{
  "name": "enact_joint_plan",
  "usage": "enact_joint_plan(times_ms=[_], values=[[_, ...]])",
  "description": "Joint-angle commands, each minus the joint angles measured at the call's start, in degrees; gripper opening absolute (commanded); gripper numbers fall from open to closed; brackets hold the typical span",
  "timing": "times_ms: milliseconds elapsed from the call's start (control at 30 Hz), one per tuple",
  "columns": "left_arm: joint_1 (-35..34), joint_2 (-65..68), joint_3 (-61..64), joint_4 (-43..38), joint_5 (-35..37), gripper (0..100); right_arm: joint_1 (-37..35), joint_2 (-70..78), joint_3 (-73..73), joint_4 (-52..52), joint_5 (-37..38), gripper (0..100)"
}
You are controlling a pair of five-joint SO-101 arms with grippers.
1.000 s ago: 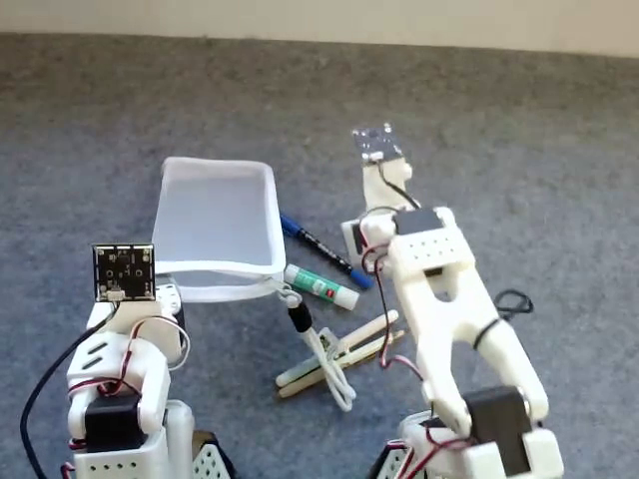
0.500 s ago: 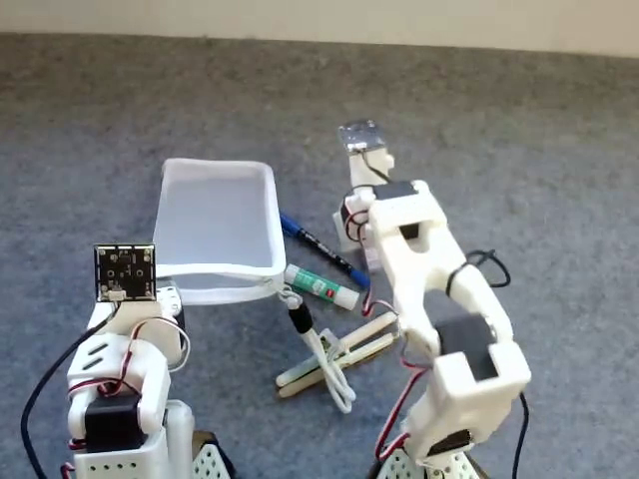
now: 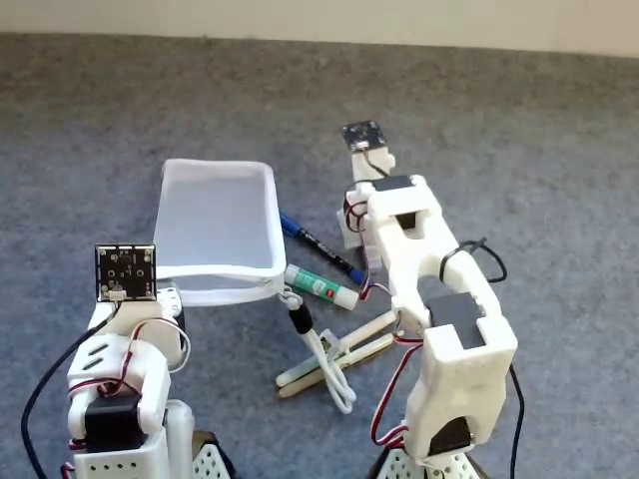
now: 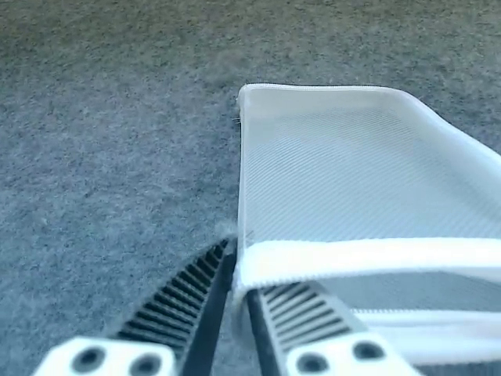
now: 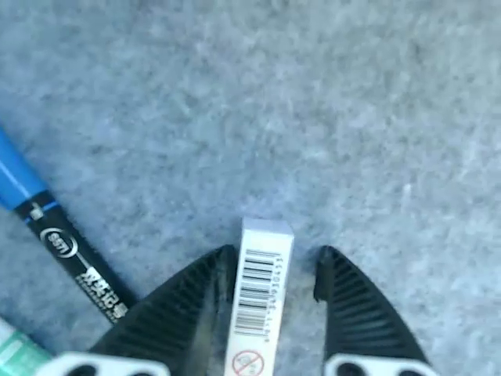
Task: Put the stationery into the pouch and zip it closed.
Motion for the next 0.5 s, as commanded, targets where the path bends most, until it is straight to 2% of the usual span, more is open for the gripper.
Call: enact_joint_plan(times_ms=[0, 167, 467], values=[[-0.7, 0.1, -3.0, 0.1, -0.4, 1, -1.2, 0.0, -2.9, 4.4, -1.7, 13.6], [-0.7, 0.4, -2.9, 0.1, -0.4, 1, -1.1, 0.2, -5.3, 7.1, -3.6, 0.9], [-0.7, 0.6, -3.1, 0.1, -0.4, 1, -1.1, -0.1, -5.1, 7.3, -3.6, 0.5]])
